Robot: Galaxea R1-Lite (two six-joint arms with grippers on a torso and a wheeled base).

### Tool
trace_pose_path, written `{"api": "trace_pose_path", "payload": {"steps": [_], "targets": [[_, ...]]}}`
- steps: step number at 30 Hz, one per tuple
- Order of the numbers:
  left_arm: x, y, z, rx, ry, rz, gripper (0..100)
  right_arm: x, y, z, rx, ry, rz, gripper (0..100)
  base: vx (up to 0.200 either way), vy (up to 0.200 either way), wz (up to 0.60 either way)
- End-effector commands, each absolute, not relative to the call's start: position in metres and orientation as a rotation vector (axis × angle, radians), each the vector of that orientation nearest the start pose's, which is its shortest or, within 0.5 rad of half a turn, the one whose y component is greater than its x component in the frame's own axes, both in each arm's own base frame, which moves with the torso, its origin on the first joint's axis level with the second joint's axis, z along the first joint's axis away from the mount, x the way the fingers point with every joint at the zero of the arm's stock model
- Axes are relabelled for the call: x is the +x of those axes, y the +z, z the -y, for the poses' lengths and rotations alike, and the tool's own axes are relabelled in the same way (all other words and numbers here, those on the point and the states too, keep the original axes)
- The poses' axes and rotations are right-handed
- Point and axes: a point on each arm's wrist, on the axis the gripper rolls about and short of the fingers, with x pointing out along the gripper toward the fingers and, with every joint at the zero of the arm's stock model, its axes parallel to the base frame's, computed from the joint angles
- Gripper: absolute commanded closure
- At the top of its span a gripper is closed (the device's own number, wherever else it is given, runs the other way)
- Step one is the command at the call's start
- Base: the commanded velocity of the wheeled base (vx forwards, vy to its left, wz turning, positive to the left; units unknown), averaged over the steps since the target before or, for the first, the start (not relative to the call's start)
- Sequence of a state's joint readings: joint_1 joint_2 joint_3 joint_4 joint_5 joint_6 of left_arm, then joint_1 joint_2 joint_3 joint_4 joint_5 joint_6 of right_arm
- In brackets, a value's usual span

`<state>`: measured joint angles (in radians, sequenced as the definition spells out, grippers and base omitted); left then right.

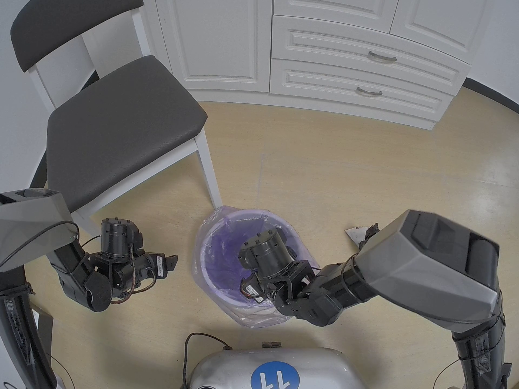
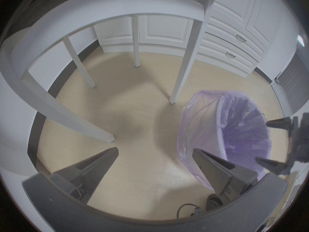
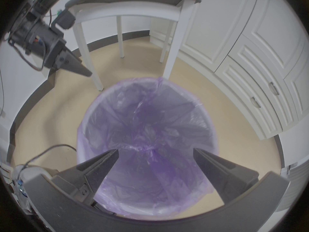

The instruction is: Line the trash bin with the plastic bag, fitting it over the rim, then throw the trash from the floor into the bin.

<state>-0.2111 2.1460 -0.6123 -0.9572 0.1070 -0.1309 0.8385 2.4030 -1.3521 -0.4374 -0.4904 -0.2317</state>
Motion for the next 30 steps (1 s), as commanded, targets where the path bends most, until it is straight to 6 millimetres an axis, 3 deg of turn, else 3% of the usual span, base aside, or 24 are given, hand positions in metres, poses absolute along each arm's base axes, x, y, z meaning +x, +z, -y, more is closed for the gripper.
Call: {"api": "trace_pose_path", "payload": {"steps": [1, 16, 24, 30], "targets": [[0.321, 0.031, 0.066, -0.041, -0.064, -0.552, 0, 0.319, -0.003, -0.328, -0.655, 0.38, -0.507, 0, 0.0, 0.0, 0.0], [0.315, 0.029, 0.067, -0.032, -0.074, -0.563, 0, 0.276, 0.013, -0.335, -0.702, 0.463, -0.496, 0, 0.0, 0.0, 0.0], [0.308, 0.039, 0.07, -0.035, -0.093, -0.517, 0, 0.272, 0.011, -0.334, -0.712, 0.47, -0.504, 0, 0.0, 0.0, 0.0], [0.308, 0.036, 0.071, -0.028, -0.094, -0.527, 0, 0.272, 0.002, -0.334, -0.727, 0.471, -0.522, 0, 0.0, 0.0, 0.0]]}}
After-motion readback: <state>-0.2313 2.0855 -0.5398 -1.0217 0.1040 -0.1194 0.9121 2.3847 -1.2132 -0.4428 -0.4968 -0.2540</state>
